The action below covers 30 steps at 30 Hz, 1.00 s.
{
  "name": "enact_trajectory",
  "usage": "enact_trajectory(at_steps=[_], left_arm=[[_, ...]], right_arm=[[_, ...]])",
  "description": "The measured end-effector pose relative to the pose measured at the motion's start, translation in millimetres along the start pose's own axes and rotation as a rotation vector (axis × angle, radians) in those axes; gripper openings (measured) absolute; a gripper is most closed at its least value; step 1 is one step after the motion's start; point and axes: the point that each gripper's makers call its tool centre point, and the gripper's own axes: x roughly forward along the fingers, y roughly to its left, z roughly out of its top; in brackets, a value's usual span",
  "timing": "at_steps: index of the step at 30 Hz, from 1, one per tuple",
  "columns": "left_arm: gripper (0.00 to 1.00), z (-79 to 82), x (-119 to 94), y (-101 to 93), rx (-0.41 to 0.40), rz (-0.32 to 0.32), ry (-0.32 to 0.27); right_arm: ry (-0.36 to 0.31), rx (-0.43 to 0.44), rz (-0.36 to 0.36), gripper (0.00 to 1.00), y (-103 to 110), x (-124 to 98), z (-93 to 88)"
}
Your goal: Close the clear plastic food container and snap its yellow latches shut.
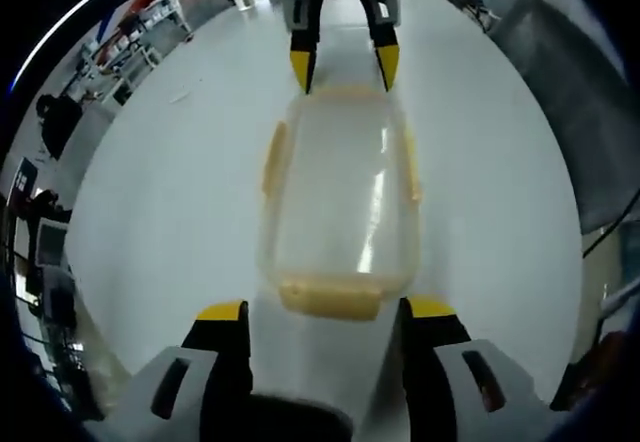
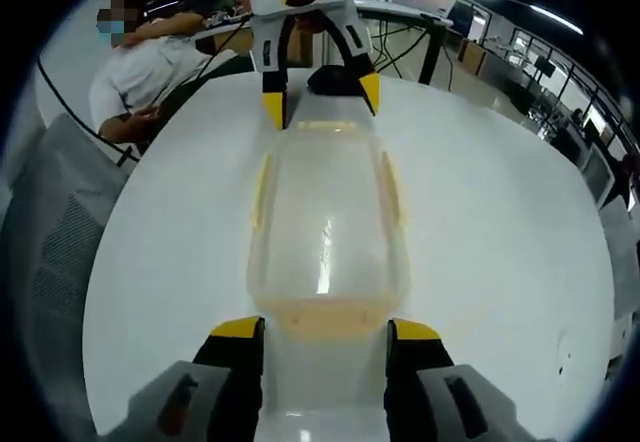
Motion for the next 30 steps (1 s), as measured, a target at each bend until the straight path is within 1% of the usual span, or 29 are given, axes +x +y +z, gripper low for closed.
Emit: enact_trajectory(at_steps=[5, 8, 12, 16, 17, 18, 22, 23, 30], left_arm=[[0.57, 0.7, 2.4, 1.7, -0.003, -0.02, -0.006], [0.55, 2.5, 2.7, -0.2, 0.021, -0.038, -0.008], [0.54, 3.6, 3.1, 1.1, 0.028, -0.037, 0.002], [0.48, 3.4, 3.5, -2.5, 0.048, -0.062, 0.006], [0.44, 2.9, 3.9, -3.4, 0.054, -0.07, 0.007], [0.37, 1.9, 4.0, -5.4, 0.055, -0.08, 0.014], [0.38, 3.0, 1.6, -4.8, 0.056, -0.077, 0.01], [0.38, 2.5, 2.0, -4.7, 0.043, -0.078, 0.009], [0.37, 1.9, 3.2, -5.0, 0.04, -0.083, 0.023]], right_arm=[[0.015, -0.009, 0.007, 0.47, -1.4, 2.7, -1.4], [0.036, -0.042, 0.018, 0.45, 1.8, 5.9, -3.1], [0.03, -0.023, 0.011, 0.44, -3.5, 6.9, 1.8], [0.037, -0.028, 0.012, 0.42, -3.6, 7.0, 2.6], [0.036, -0.029, 0.012, 0.42, -3.7, 6.6, 2.6], [0.034, -0.03, 0.011, 0.41, -3.7, 6.5, 2.8], [0.044, -0.03, 0.009, 0.38, -3.3, 7.1, 2.6], [0.046, -0.033, 0.008, 0.38, -3.2, 7.2, 3.0], [0.046, -0.023, 0.008, 0.37, -3.3, 7.2, 2.4]])
